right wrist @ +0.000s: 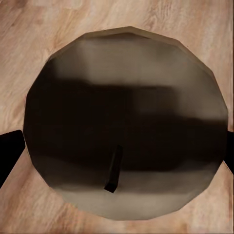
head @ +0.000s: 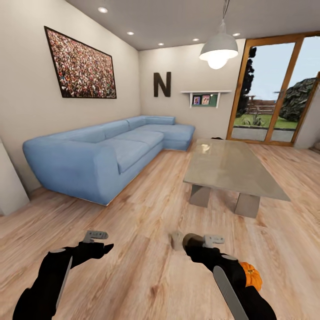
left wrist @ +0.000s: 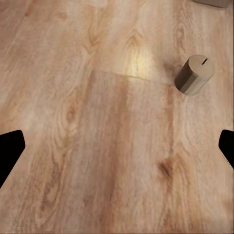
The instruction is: Place each of the two pumpkins and all three candles from the living room inside a cabinet in the living room (use any cabinet), then make sure every cabinet is closed, and position the cauldron so it is next to a table in the living room.
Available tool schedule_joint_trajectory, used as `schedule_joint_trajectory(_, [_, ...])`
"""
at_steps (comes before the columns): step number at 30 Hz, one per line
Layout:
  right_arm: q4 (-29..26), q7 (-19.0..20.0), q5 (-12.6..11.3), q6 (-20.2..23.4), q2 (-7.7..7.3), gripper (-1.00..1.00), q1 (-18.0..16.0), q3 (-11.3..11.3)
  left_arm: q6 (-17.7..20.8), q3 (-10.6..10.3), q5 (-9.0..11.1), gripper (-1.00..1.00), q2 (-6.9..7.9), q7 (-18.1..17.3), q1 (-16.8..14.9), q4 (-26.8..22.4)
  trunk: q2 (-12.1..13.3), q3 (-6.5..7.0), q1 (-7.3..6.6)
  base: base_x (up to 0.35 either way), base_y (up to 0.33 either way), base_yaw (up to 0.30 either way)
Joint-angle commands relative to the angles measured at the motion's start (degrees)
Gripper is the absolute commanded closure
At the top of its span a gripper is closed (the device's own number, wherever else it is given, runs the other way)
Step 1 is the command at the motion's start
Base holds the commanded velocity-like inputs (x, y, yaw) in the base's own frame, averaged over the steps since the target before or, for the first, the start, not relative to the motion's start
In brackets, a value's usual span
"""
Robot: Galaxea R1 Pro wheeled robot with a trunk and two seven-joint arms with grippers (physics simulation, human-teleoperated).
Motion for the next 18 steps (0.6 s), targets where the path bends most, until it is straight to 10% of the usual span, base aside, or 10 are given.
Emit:
schedule_joint_trajectory(1, [-0.10, -0.58, -0.63, 0.07, -0.05, 1.00, -0.05, 0.05, 0.03, 0.09, -0.59, -1.00, -0.06, -0.56, -0.03, 0.15, -0.03, 0.01, -0.01, 0.000, 0.000, -0.225])
schedule_joint_trajectory(18, [-0.69, -0.58, -0.65, -0.03, 0.02, 1.00, 0.09, -2.35, -3.82, 0.18, -0.50, -1.00, -0.21, -0.47, -0.11, 5.22, -0.03, 1.19, -0.01, 0.000, 0.000, -0.224])
